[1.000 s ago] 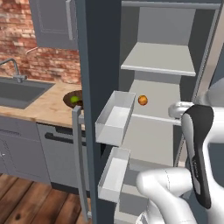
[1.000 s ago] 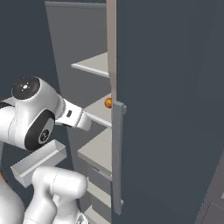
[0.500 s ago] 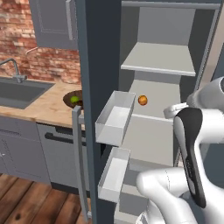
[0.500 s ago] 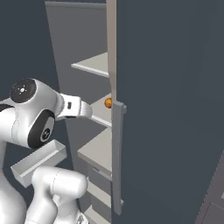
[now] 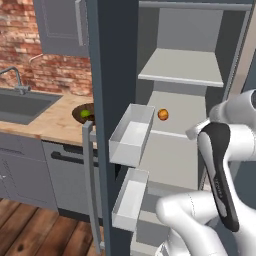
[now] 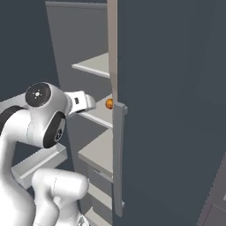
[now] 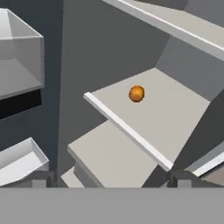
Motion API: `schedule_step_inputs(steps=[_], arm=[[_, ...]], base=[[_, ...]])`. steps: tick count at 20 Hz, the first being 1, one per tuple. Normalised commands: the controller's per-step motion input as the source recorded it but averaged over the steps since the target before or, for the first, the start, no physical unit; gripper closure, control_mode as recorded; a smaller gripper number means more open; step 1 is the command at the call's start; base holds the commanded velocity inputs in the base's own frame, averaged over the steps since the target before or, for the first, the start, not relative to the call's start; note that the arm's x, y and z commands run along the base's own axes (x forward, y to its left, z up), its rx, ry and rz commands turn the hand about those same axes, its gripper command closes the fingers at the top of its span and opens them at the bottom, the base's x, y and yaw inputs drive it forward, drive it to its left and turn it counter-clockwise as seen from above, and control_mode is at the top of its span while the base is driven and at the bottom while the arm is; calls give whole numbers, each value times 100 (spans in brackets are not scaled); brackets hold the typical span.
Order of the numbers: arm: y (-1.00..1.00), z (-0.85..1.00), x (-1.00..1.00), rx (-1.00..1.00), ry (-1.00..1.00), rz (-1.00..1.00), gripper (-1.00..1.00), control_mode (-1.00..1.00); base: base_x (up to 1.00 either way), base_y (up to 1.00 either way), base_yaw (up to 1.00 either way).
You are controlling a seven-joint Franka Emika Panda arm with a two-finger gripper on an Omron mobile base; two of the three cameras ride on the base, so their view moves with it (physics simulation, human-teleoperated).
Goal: Take the sweet potato, peach, and lime from the freezer and place them in the bowl on the counter.
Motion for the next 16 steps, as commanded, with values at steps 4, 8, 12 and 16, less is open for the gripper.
schedule_step_inputs(steps=[4, 8, 12, 16], arm=[[2, 0, 32, -1, 4, 21, -100, -100], [1, 0, 41, -5, 5, 15, -100, -100], [7, -5, 44, -10, 5, 9, -100, -100], [7, -16, 39, -9, 4, 5, -100, -100]], base=[[0, 0, 0], [0, 0, 0], [0, 0, 0], [0, 0, 0]])
